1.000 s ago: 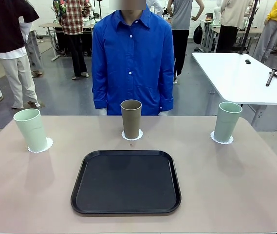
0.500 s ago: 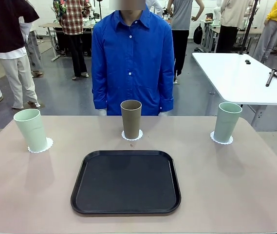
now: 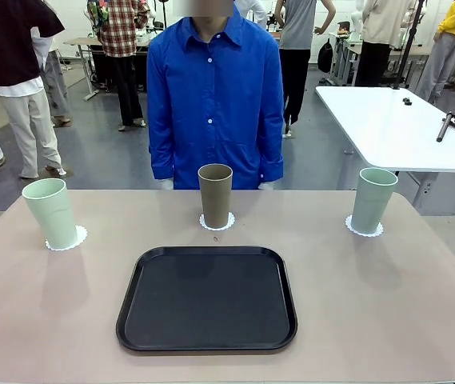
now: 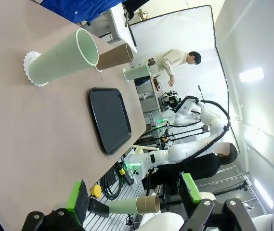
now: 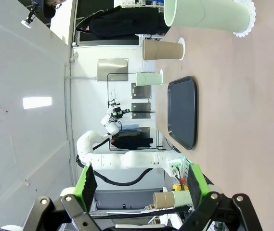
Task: Place coasters on the table and set cups on them.
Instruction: Take one Reusable plastic cup from the Flat Tray and place it on a coaster set by the human.
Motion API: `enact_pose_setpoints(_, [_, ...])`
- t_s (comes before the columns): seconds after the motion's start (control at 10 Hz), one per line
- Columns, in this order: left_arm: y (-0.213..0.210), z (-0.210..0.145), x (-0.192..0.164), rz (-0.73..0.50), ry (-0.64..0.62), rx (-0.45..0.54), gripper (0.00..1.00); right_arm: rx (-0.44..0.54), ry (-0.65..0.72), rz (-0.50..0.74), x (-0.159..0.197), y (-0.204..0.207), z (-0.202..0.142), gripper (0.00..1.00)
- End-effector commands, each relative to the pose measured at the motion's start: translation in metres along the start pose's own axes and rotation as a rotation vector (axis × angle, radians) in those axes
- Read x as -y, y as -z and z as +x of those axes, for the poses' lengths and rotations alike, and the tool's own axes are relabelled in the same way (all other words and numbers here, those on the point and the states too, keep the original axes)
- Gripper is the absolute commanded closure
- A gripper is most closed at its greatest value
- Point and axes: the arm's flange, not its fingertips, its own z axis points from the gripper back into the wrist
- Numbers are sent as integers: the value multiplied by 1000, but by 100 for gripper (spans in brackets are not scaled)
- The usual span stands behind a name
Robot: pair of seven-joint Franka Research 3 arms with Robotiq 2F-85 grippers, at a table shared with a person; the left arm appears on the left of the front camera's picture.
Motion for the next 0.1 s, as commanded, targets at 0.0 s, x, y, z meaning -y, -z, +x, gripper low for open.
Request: enact_pose_setpoints(0.0, [0, -3, 1, -3, 0, 6, 0, 2, -5, -4, -1, 0, 0, 0])
